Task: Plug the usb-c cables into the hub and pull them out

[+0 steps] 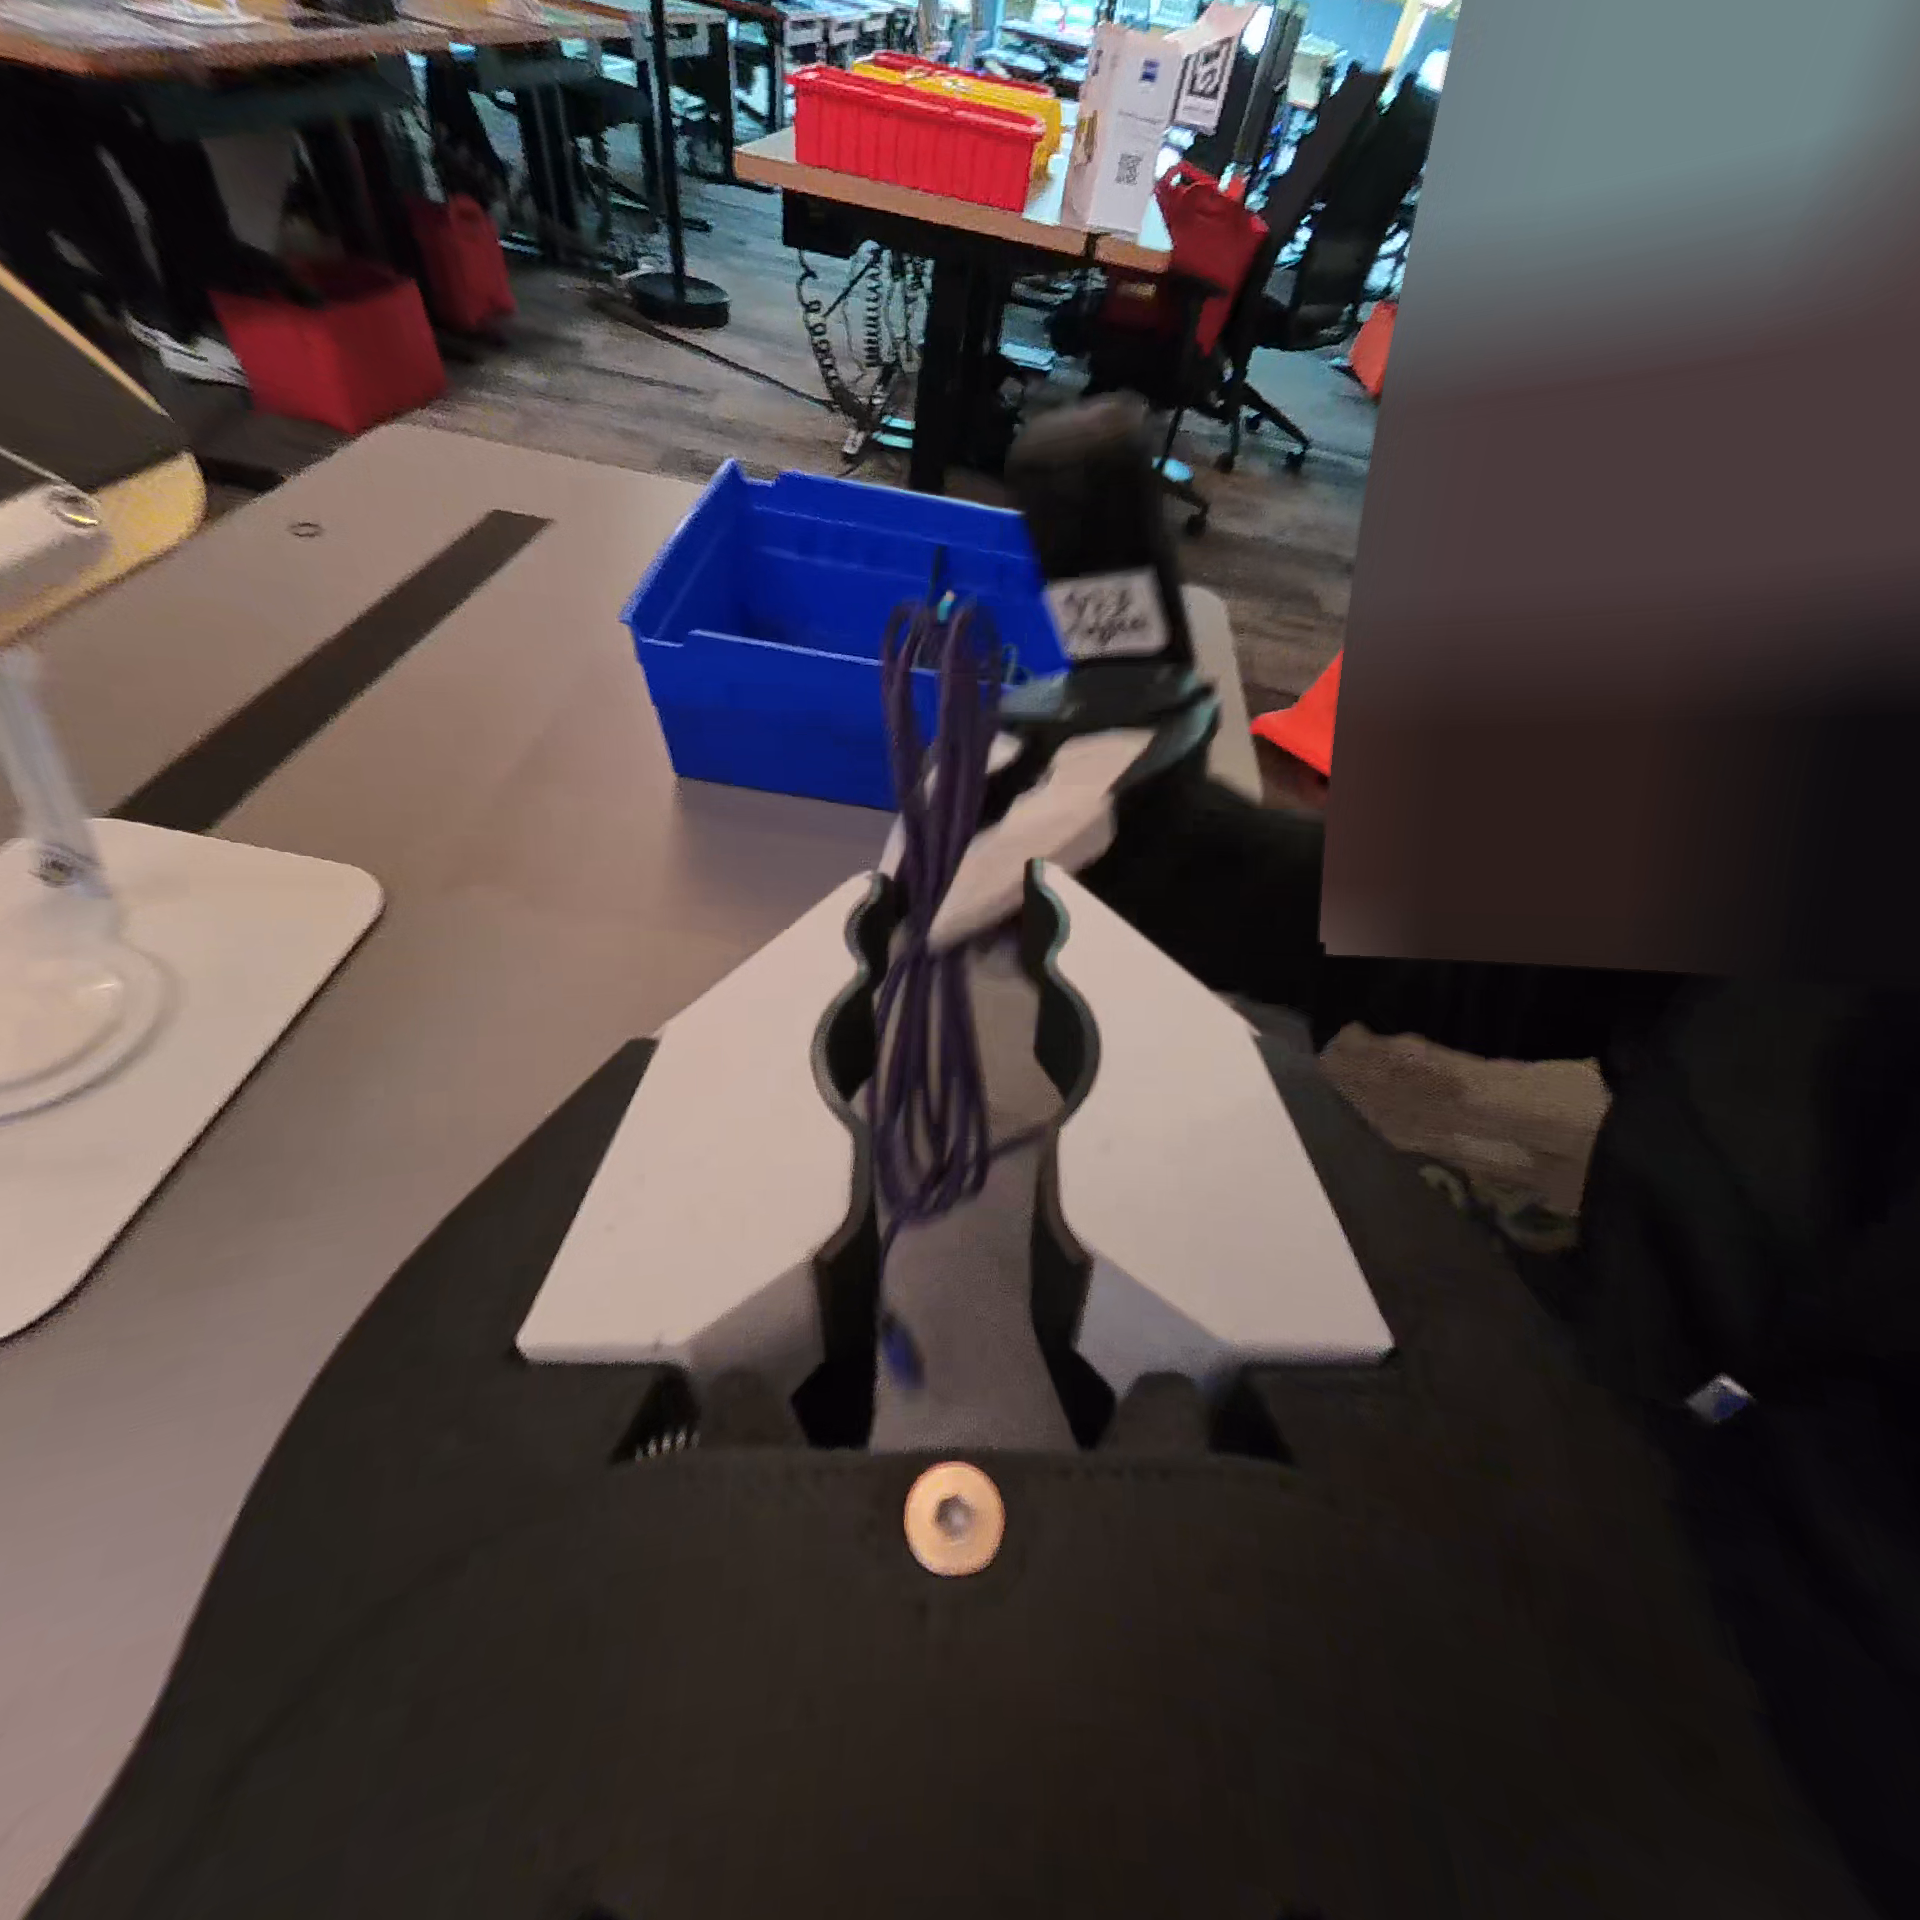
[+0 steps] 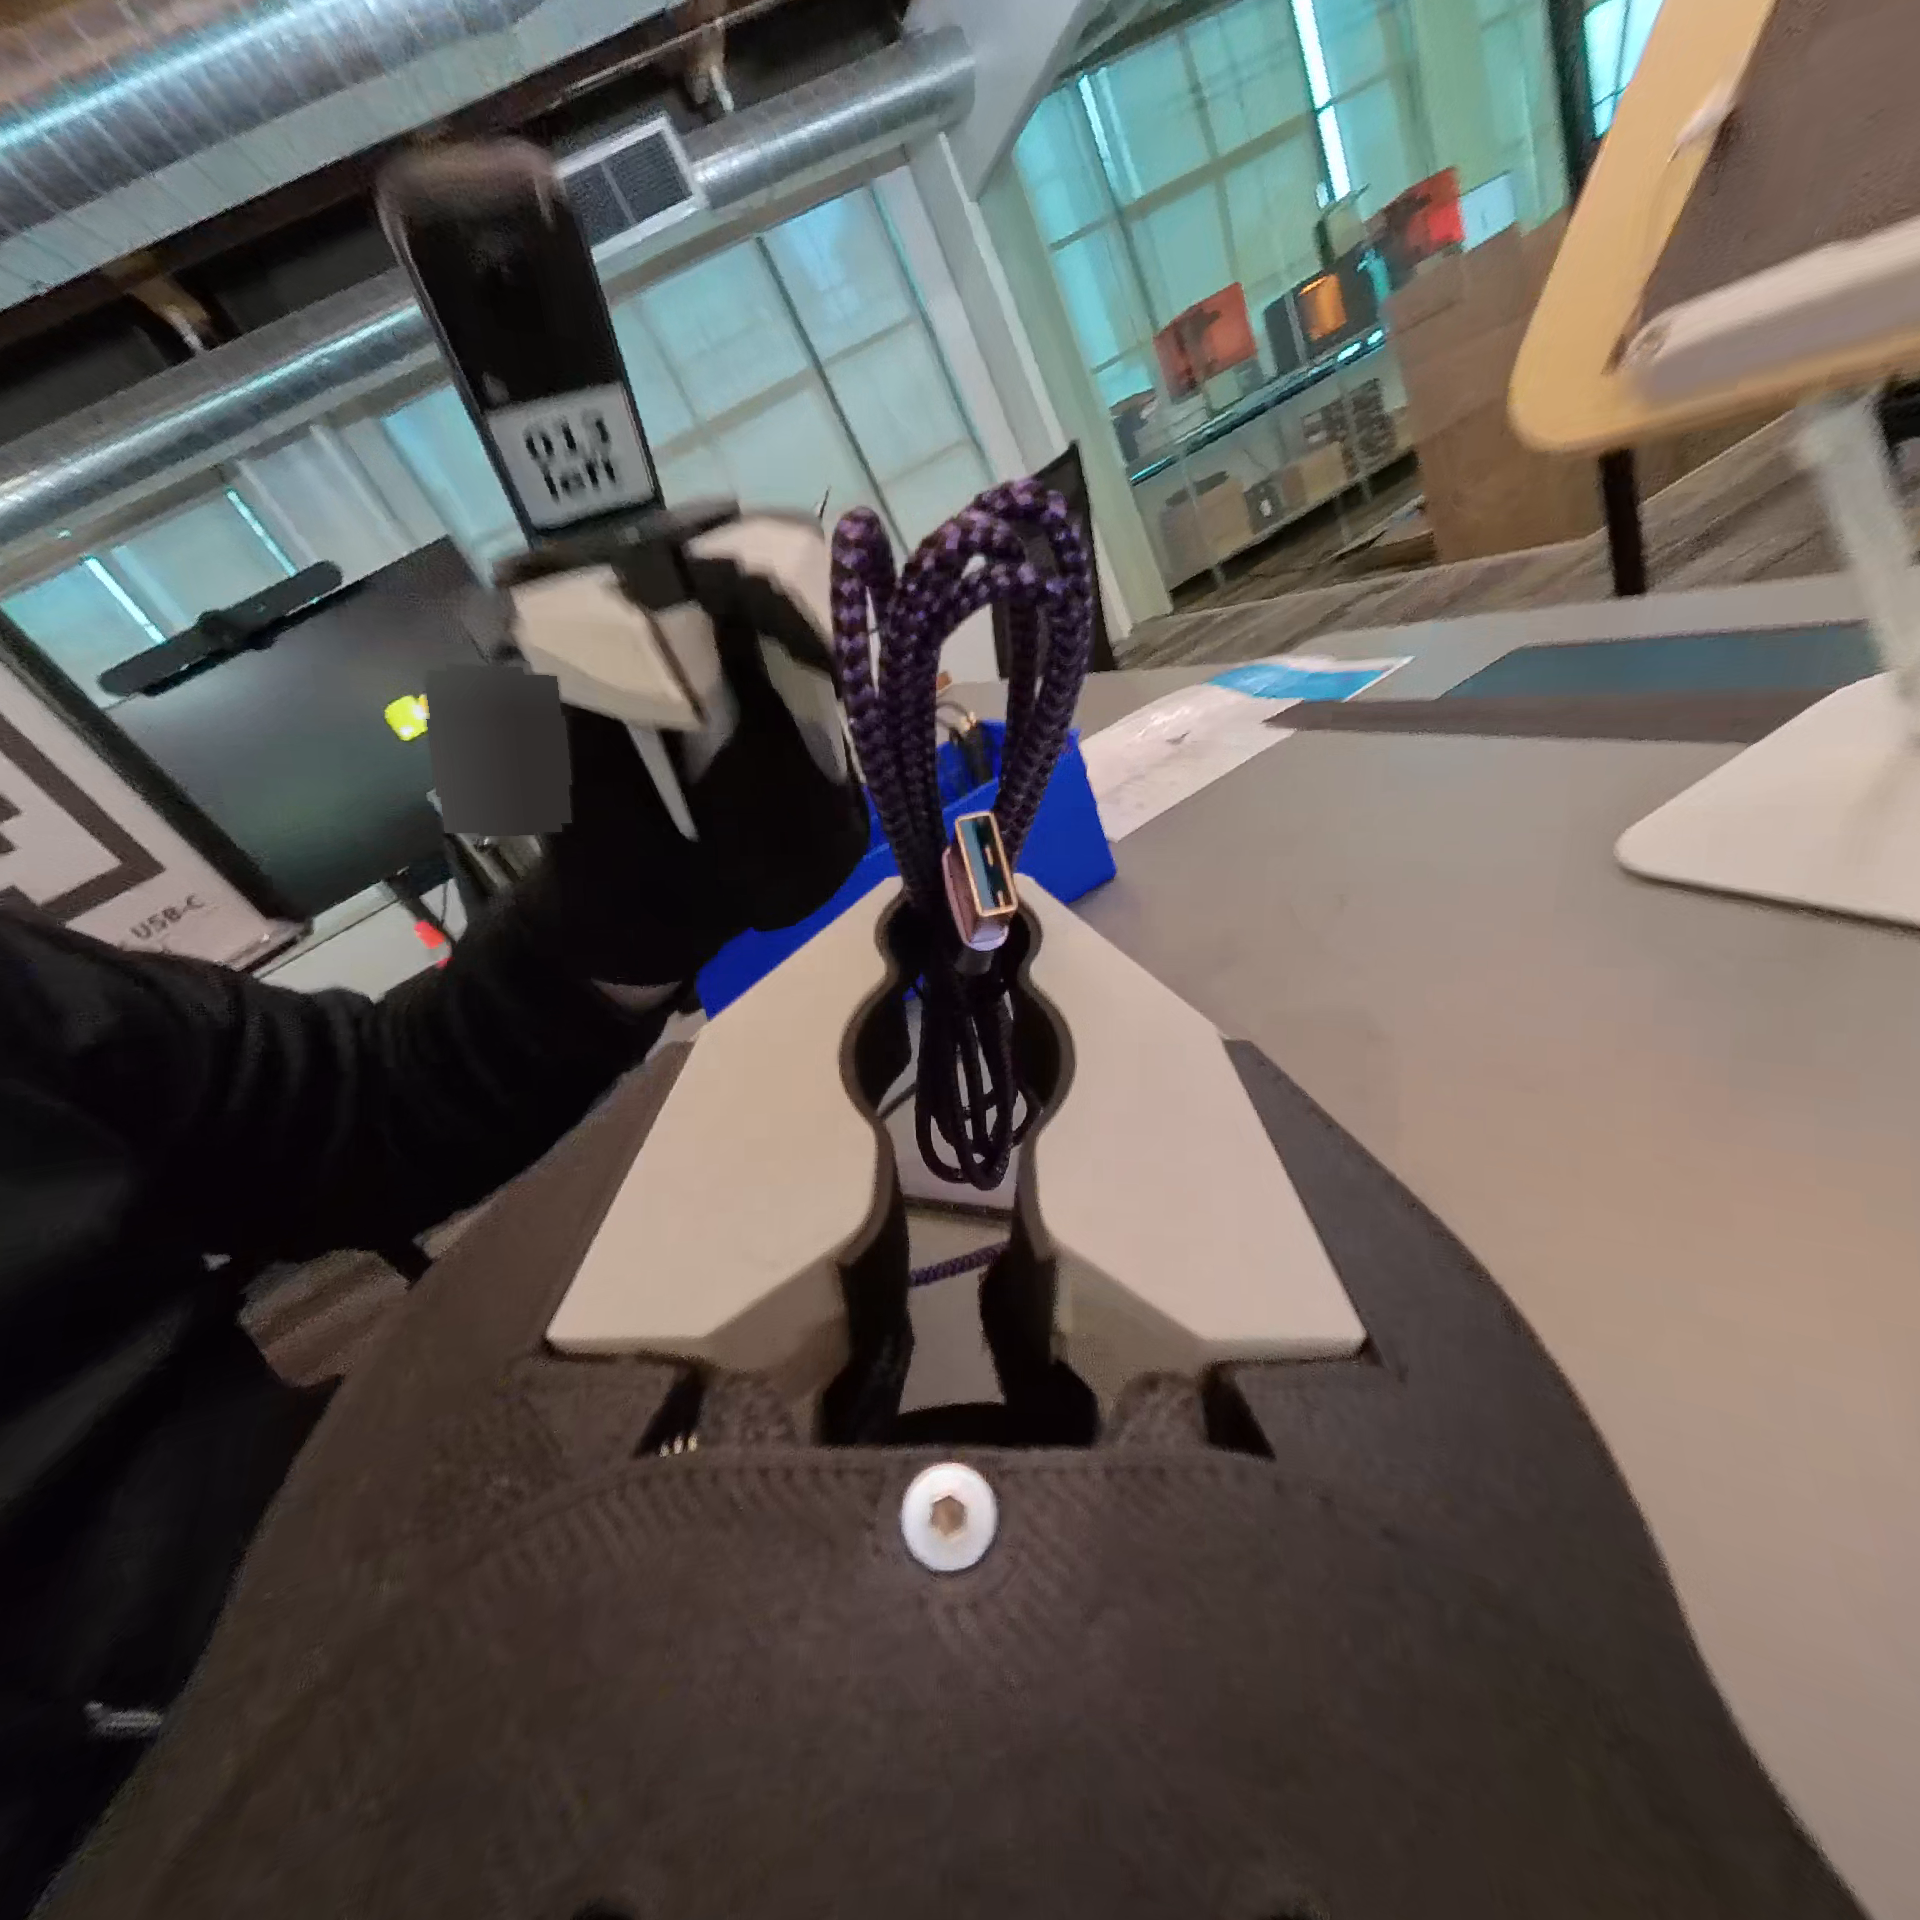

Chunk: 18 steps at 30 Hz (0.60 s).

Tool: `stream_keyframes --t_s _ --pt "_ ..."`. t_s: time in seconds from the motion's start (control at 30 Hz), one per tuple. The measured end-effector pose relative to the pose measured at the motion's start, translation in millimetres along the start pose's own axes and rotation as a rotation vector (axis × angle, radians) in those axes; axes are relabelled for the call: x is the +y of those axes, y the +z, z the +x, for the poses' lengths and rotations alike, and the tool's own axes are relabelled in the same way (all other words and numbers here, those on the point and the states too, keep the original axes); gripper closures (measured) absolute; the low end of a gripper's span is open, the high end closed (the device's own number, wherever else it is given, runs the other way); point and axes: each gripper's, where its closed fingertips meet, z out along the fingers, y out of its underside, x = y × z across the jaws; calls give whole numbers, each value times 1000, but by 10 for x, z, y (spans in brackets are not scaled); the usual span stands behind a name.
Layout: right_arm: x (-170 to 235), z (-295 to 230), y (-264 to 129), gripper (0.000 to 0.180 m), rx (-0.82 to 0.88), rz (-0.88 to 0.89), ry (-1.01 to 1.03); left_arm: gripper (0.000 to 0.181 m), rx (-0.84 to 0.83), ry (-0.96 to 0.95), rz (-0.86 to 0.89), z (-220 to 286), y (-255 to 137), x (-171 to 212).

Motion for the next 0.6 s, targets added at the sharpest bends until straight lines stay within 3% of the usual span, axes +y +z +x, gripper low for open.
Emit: stream_keyframes --t_s 0.2,0.33,0.47,0.6 --pt "-1116 -239 -896 169 169 137 -212 163 -25 -53 -35 -39 34 213" --pt "-1743 -245 -1729 169 478 95 -483 163 -47 -87 -57 -60 34 370" --pt "-1753 79 -2484 169 874 -226 -755 163 -86 -105 -94 -110 -24 524" --pt "-1169 581 -2792 168 924 -571 -812 163 -134 -111 -132 -182 -76 670"
